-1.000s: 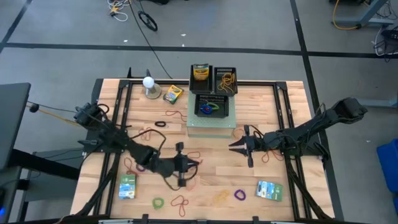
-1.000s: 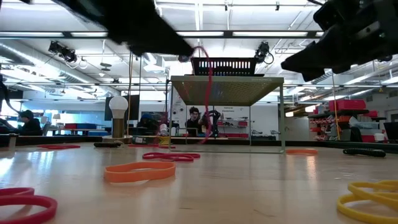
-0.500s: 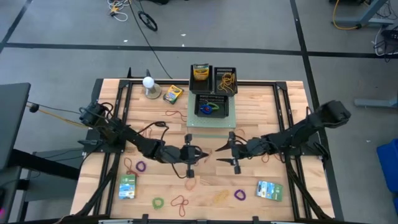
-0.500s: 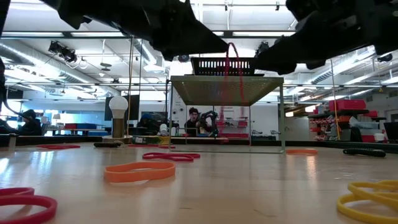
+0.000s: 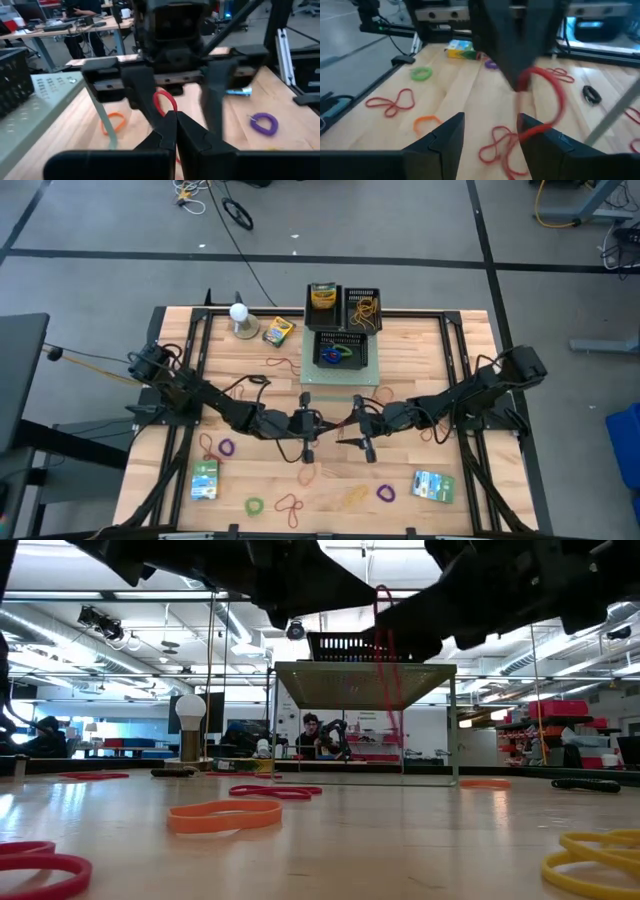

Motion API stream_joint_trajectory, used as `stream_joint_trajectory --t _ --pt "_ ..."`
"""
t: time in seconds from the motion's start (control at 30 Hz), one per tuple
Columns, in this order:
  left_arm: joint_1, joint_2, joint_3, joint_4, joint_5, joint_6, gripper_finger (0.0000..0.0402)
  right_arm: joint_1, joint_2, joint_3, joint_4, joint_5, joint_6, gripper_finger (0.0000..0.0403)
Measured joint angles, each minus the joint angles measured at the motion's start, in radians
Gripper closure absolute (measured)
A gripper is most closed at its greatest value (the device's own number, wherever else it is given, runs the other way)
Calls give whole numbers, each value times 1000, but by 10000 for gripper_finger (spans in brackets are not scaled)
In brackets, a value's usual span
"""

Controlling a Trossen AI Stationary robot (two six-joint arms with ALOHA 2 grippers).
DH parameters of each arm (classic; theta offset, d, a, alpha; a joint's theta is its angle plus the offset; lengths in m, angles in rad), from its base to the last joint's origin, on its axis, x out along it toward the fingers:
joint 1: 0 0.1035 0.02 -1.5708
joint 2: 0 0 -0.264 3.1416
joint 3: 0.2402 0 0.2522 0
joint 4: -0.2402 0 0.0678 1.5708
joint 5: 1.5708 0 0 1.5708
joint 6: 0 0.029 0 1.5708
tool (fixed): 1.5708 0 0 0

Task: Pick & Place Office Desk Supplies
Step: Put the red rubber band into the top right black bin on the shelf

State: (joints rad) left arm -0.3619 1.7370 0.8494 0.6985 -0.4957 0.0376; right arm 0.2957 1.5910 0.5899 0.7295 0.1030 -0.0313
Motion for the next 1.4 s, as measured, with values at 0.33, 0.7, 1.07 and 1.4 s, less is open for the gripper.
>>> stream_joint_trajectory --t 0.33,0.7,1.07,1.4 --pt "10 0 0 30 -36 6 394 -8 13 26 6 -11 -9 323" --pt "-15 -98 0 -127 -71 8 313 -15 12 25 -8 -2 -24 396" --pt "-60 -193 0 -385 -183 -29 253 -15 12 25 -13 -2 -26 398" --pt "-63 -248 -314 -18 -81 -28 268 -19 12 24 -21 -2 -12 400"
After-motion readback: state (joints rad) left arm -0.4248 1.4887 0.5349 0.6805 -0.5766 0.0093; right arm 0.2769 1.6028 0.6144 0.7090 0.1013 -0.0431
